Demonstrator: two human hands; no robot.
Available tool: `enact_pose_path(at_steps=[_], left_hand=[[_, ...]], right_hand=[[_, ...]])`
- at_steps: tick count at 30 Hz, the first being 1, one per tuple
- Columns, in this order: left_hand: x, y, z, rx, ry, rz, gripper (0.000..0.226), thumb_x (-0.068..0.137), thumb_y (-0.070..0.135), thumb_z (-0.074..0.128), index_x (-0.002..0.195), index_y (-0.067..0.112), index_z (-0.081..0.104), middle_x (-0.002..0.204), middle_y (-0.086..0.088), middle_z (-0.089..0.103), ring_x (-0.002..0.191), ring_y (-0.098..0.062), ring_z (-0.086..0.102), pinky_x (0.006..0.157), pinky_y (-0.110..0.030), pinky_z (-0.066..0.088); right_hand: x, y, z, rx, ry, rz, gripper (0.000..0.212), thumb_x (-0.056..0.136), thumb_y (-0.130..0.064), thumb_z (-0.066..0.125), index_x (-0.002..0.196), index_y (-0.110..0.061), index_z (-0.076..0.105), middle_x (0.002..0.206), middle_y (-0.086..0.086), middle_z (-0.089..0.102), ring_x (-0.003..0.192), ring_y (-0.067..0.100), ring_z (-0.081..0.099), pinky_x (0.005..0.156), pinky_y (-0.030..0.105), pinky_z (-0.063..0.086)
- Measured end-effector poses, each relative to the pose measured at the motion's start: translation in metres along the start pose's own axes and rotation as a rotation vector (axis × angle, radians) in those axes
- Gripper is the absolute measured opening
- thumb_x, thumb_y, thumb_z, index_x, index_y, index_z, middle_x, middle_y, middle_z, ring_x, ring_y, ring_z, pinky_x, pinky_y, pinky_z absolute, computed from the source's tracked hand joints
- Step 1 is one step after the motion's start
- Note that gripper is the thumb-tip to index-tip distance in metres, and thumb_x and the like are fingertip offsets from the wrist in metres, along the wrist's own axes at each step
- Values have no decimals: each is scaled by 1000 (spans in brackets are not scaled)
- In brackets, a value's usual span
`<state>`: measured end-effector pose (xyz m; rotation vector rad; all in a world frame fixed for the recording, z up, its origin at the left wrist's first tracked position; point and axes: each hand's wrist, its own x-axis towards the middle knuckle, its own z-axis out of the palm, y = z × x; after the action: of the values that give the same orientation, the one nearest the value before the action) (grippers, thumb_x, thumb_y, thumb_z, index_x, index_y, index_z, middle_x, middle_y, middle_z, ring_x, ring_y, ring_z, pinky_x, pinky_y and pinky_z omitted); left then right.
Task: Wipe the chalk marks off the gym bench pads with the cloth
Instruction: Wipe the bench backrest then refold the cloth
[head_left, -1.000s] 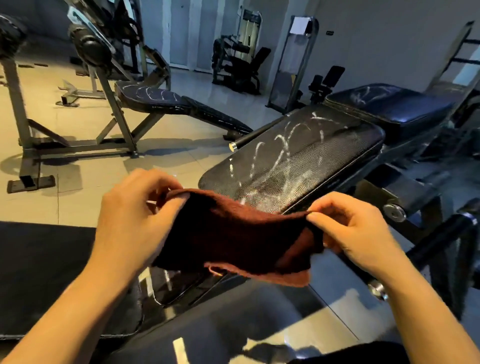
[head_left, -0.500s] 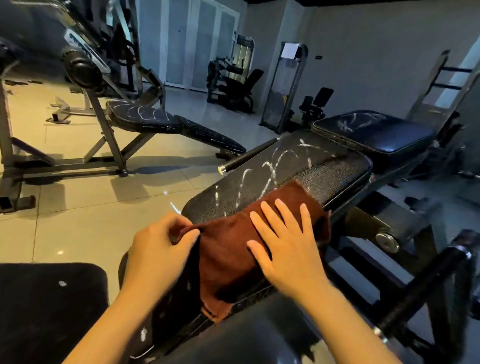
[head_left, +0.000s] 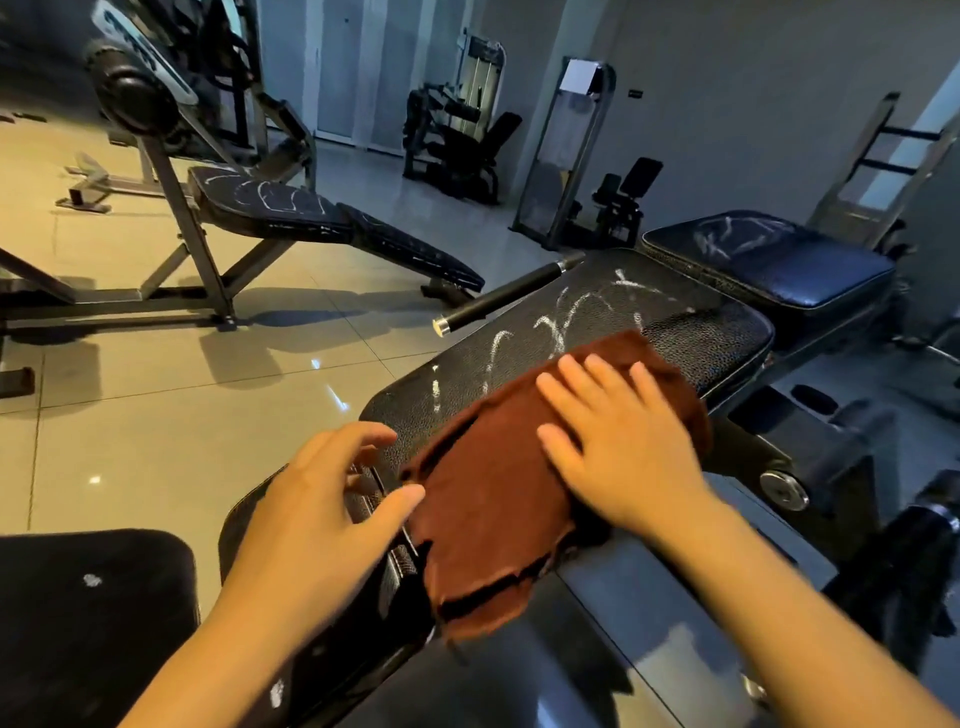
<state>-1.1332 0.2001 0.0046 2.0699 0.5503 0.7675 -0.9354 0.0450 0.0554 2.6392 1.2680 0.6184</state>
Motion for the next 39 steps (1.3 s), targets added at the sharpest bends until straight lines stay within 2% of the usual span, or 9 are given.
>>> enact_pose_path(at_steps=[5, 9, 12, 17, 23, 28, 34, 37, 39], left_hand=[[-10, 1, -4, -16, -39, 16, 28, 78, 56, 65, 103, 49, 54, 101, 24, 55, 92, 5, 56, 80, -25, 49], [-8, 0, -11, -4, 3, -9, 21, 79, 45, 63, 98, 50, 53, 103, 24, 57, 93, 2, 57, 84, -31, 49], [-5, -2, -9, 6, 56, -27, 20, 85, 34, 62, 98, 46, 54, 102, 19, 59, 92, -2, 57, 83, -32, 46], [-5, -10, -3, 38, 80, -48, 19, 91, 20, 58, 103, 33, 63, 100, 13, 61, 92, -9, 57, 80, -30, 42], [-4, -15, -10, 90, 83, -50, 19, 92, 20, 54, 105, 30, 64, 103, 12, 63, 99, -16, 59, 86, -36, 46], [-3, -16, -5, 58, 32, -48, 14, 89, 34, 55, 101, 40, 58, 103, 15, 61, 99, -12, 59, 83, -32, 45], [1, -19, 24, 168, -193, 52, 81, 68, 77, 29, 137, 37, 45, 135, 19, 42, 125, -7, 40, 100, -22, 31], [5, -18, 36, 106, -157, 88, 59, 71, 73, 39, 109, 35, 62, 123, 19, 46, 118, -10, 44, 100, -39, 39], [7, -12, 38, 71, -109, 132, 30, 70, 66, 48, 78, 37, 52, 106, 19, 53, 101, -12, 51, 89, -43, 44]], right_hand=[[15, 33, -17, -74, -108, 81, 82, 78, -53, -9, 153, -36, 18, 163, -9, 12, 150, 17, 5, 118, 48, -6], [-9, -15, 5, -51, 24, -9, 64, 89, -49, 24, 139, -23, 53, 150, 3, 44, 140, 29, 37, 114, 57, 17], [-34, -65, 25, 60, 67, -159, 55, 88, -48, 38, 133, -23, 60, 144, 4, 52, 133, 29, 46, 111, 57, 22], [-59, -79, 35, 50, 75, -351, 53, 93, -51, 39, 138, -27, 55, 146, 0, 50, 136, 23, 44, 112, 48, 22], [-42, -16, 15, 40, 122, -188, 51, 93, -48, 37, 128, -22, 63, 138, 0, 58, 130, 24, 52, 109, 46, 24], [-42, -38, 26, 69, 113, -171, 55, 94, -48, 37, 133, -16, 60, 142, 4, 54, 135, 30, 45, 111, 52, 21], [-42, -34, 15, 320, 219, -204, 46, 95, -36, 38, 132, -20, 60, 136, 1, 58, 129, 23, 51, 107, 43, 32], [-23, -17, -4, 379, 239, -186, 50, 83, -18, 40, 128, -17, 63, 127, 6, 62, 111, 30, 61, 88, 42, 52], [-7, -11, -14, 283, 176, -160, 40, 86, -13, 48, 121, -19, 66, 116, 3, 63, 103, 29, 61, 75, 39, 53]])
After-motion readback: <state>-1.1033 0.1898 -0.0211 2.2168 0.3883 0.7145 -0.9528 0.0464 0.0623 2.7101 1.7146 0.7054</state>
